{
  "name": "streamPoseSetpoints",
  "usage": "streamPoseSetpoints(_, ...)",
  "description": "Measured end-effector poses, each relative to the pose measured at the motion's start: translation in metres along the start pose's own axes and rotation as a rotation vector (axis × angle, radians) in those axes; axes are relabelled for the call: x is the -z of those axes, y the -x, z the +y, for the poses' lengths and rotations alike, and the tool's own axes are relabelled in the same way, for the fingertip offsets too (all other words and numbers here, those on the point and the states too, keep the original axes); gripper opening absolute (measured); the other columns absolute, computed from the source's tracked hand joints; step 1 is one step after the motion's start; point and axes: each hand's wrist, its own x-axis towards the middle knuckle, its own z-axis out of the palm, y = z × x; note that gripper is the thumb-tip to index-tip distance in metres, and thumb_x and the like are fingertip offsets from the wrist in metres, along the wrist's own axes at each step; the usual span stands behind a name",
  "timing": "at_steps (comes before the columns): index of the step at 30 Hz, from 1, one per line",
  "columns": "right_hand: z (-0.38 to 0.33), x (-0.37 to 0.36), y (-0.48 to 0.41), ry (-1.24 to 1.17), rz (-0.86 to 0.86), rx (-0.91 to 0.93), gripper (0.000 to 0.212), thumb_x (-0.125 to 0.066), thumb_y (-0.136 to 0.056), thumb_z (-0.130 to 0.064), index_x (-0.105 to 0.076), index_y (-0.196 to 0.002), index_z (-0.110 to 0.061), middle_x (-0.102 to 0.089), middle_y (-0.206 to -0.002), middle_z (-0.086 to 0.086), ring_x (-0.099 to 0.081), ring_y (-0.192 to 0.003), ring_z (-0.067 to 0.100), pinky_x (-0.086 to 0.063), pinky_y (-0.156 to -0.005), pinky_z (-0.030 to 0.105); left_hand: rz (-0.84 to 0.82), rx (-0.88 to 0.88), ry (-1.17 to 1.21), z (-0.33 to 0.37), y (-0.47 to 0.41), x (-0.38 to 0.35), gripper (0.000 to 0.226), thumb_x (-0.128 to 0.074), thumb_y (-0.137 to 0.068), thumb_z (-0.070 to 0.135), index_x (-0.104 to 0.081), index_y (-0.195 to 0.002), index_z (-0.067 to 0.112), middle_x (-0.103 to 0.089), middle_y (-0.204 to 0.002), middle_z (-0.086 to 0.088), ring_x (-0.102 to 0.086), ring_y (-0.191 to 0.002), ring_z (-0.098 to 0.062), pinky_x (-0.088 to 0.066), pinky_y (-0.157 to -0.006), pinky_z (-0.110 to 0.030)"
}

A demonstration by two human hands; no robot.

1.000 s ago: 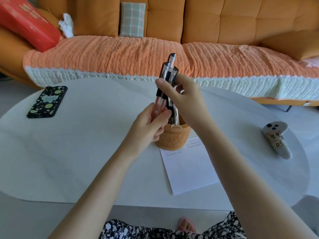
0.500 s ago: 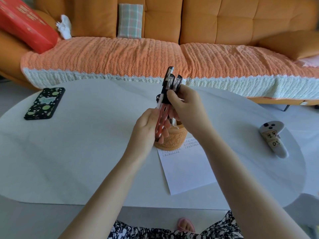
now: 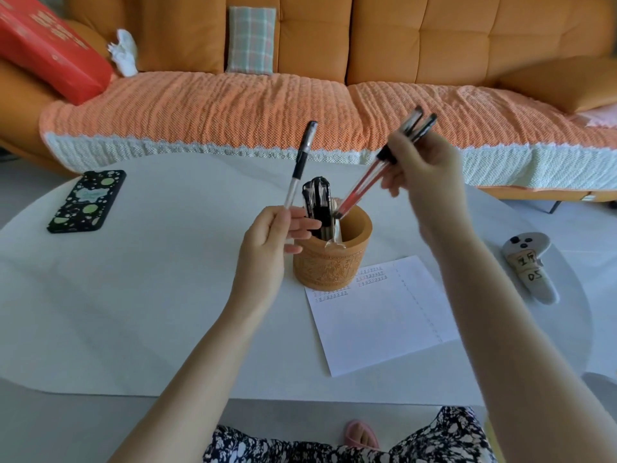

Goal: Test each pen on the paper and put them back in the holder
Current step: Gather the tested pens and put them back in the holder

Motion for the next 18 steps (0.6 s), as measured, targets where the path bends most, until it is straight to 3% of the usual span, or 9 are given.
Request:
streamPoseSetpoints(4,0.004,0.011,-0.012,0.154,0.053,0.074,0.010,-0.052,-0.094,-0.012,-0.050,-0.088,-0.005,-0.057,-0.066,0.004,-0.053,-0.041,0.010,-0.039,-0.042,0.021,0.024,-0.006,0.028,-0.002,-0.001,0.003,0.014,-0.035,-0.100,0.013,-0.049,-0.101,0.017,-0.071,-0.089,0.000,-0.065,-0.075,-0.005,-0.049,-0.061,-0.016)
streamPoseSetpoints(9,0.025,-0.003,-0.002,0.350,-0.124,-0.018,0.013,-0.054,-0.094,-0.015,-0.055,-0.095,-0.002,-0.064,-0.080,0.008,-0.055,-0.043,0.003,-0.042,-0.045,0.015,0.013,0.013,0.057,-0.003,-0.001,-0.001,0.014,-0.038,-0.099,0.011,-0.051,-0.098,0.016,-0.069,-0.090,-0.003,-0.065,-0.078,-0.004,-0.053,-0.073,-0.020)
streamPoseSetpoints(13,0.041,-0.008,0.012,0.504,-0.204,-0.101,0.028,-0.064,-0.088,-0.032,-0.066,-0.095,-0.005,-0.068,-0.087,0.006,-0.064,-0.067,0.019,-0.053,-0.064,0.031,0.014,0.019,0.036,-0.004,-0.001,-0.001,0.012,-0.038,-0.099,0.014,-0.050,-0.098,0.017,-0.070,-0.089,0.001,-0.065,-0.080,-0.004,-0.051,-0.072,-0.019)
streamPoseSetpoints(16,0.039,-0.004,0.016,0.553,-0.038,-0.081,0.042,-0.063,-0.086,-0.045,-0.062,-0.112,-0.012,-0.062,-0.091,0.001,-0.056,-0.080,0.015,-0.040,-0.072,0.026,0.006,0.024,0.025,-0.005,-0.001,0.001,0.013,-0.038,-0.099,0.014,-0.051,-0.099,0.017,-0.070,-0.089,0.002,-0.064,-0.079,-0.004,-0.050,-0.069,-0.017)
streamPoseSetpoints(18,0.028,-0.005,0.015,0.375,0.030,-0.037,0.034,-0.063,-0.088,-0.040,-0.064,-0.110,-0.014,-0.061,-0.084,0.001,-0.053,-0.067,0.011,-0.040,-0.065,0.025,-0.008,0.026,0.029,-0.005,-0.001,0.001,0.013,-0.039,-0.099,0.014,-0.051,-0.103,0.013,-0.071,-0.086,0.004,-0.063,-0.077,-0.004,-0.049,-0.066,-0.015)
